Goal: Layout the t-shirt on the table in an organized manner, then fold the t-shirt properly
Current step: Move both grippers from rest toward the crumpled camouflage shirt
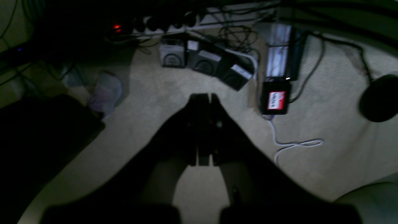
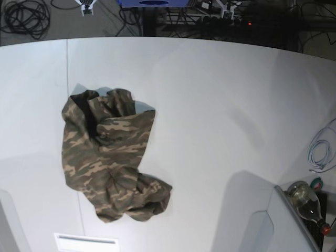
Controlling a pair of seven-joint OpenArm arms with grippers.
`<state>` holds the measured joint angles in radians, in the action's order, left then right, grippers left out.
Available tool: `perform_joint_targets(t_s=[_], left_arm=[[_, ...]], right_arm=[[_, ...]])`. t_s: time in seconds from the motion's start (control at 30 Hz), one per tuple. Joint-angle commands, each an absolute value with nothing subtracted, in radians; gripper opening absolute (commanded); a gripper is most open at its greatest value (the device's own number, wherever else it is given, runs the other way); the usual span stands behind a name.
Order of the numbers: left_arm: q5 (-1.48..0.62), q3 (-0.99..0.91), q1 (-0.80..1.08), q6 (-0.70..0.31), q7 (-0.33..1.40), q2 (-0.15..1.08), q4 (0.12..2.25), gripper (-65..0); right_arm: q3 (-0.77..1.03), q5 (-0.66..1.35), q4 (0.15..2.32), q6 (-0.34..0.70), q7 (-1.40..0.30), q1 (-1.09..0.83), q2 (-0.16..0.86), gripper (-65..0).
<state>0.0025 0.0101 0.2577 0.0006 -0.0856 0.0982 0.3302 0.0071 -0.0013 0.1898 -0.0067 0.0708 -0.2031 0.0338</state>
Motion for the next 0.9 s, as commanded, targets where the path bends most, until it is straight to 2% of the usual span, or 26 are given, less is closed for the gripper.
perform_joint_targets(t_s=[0.0,0.7,0.87], left_arm=[[0.005,0.012,0.262,0.005,-0.093,0.104,0.326,-65.0],[0.005,0.012,0.282,0.005,-0.084,0.117,0.311,-65.0],[0.007,0.013,0.374,0.005,-0.09,0.153,0.39,-65.0]], right_arm=[[0.01,-0.001,0.189,-0.004,0.073,-0.211,0.036,-64.2],[0.012,0.001,0.191,-0.004,0.071,-0.236,0.045,-64.2],[0.041,0.002,0.306,-0.004,0.07,-0.364,0.041,-64.2]])
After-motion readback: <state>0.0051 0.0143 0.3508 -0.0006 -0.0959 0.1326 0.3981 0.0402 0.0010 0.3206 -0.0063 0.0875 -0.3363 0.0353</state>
